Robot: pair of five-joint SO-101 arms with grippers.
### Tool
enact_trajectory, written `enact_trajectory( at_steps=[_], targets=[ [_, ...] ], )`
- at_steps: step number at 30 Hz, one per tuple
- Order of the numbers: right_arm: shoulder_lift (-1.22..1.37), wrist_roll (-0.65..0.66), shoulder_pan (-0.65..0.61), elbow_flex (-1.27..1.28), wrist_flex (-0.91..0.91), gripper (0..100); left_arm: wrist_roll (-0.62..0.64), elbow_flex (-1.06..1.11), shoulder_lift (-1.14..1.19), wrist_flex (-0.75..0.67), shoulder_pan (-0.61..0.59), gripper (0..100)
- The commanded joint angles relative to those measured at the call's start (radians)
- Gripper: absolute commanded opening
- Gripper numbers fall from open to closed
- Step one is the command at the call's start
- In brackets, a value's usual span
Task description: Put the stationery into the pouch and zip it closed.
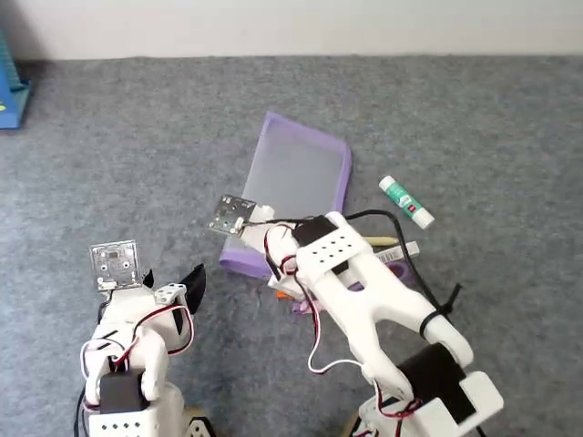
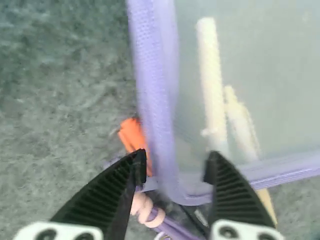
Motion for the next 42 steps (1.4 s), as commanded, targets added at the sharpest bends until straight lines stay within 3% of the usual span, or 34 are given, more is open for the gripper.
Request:
enact_trajectory(
  at_steps=[1,11,18,38,40,42],
  targets=[
    [-0.007,0.012,0.022,-0.061,0.012,6.6,0.012,-0.018,-0.011,-0.002,-0.005,29],
    [-0.136,-0.031,0.054,-0.11,0.318,5.2,0.012,-0.016,-0.011,-0.002,0.002,29],
    [-0.183,-0.043,0.062,-0.106,0.509,21.0,0.012,-0.016,-0.011,-0.002,0.0,29],
    [0.216,0.026,0.047,-0.049,0.206,20.8,0.012,-0.016,-0.011,-0.003,-0.005,29],
    [0.226,0.026,0.041,-0.046,0.208,16.5,0.012,-0.016,-0.011,-0.003,0.0,29],
    [0.223,0.026,0.038,-0.052,0.208,5.8,0.012,-0.018,-0.011,-0.003,0.002,29]
  ],
)
